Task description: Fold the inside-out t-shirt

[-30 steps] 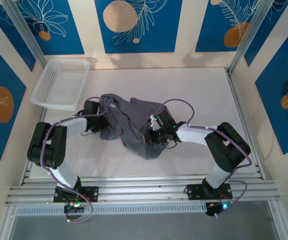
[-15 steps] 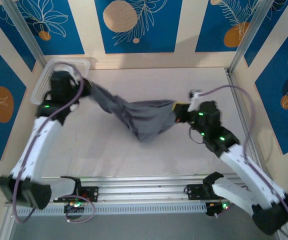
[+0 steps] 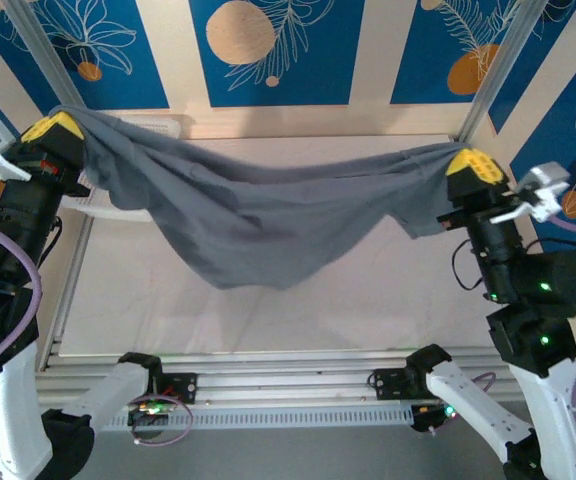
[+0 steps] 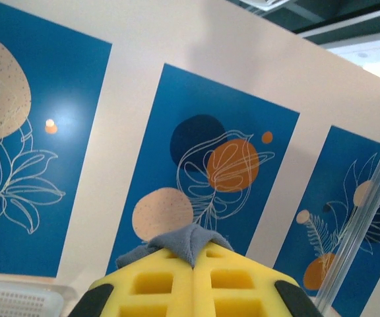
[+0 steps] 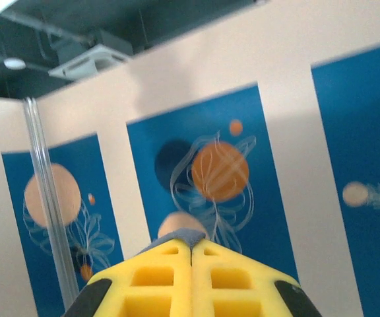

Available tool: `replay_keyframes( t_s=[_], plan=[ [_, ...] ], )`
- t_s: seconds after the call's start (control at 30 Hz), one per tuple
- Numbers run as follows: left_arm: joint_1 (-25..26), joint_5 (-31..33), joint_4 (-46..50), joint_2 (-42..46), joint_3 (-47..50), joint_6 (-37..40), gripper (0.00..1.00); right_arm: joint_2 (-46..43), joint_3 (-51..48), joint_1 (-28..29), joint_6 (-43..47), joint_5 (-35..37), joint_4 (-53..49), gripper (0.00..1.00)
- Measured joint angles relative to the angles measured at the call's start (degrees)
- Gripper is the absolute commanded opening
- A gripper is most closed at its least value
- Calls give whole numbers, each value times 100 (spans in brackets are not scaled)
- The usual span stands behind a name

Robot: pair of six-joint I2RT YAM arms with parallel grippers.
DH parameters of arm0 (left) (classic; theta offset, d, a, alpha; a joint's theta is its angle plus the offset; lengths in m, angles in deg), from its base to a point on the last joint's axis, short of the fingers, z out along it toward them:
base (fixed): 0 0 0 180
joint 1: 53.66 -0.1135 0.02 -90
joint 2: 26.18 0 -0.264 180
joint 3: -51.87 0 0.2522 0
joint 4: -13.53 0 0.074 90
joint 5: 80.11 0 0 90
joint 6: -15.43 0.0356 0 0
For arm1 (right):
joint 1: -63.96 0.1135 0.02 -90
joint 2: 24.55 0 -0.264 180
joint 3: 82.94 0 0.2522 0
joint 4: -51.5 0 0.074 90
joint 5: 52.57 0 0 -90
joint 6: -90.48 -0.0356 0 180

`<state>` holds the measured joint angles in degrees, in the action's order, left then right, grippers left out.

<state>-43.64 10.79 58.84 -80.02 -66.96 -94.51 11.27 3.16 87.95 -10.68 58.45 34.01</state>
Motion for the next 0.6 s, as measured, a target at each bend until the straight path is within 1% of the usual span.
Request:
replay_keyframes(
  t_s=[0.17,0.23,0.33,0.4,0.5,0.53,0.6],
  plan=[
    [0,2,26,-74,-26,-2,0,157,734,0,317,24,160,0],
    [0,2,4,-199,-87,-4,0,400,1080,-2,439,103,120,0],
    [0,2,-116,-608,-219,-50,0,1069,1639,-98,619,293,-59,0],
    [0,4,-234,-1064,-251,-96,0,1663,1941,-450,625,256,-308,0],
    [0,26,-382,-1766,-162,-160,0,2608,2218,-1283,302,-120,-728,0],
    [0,59,-507,-2026,-50,-190,0,2966,2282,-1582,153,-269,-857,0],
    [0,120,-778,-2579,269,-203,0,3700,2389,-1982,-72,-448,-1102,0]
  ],
)
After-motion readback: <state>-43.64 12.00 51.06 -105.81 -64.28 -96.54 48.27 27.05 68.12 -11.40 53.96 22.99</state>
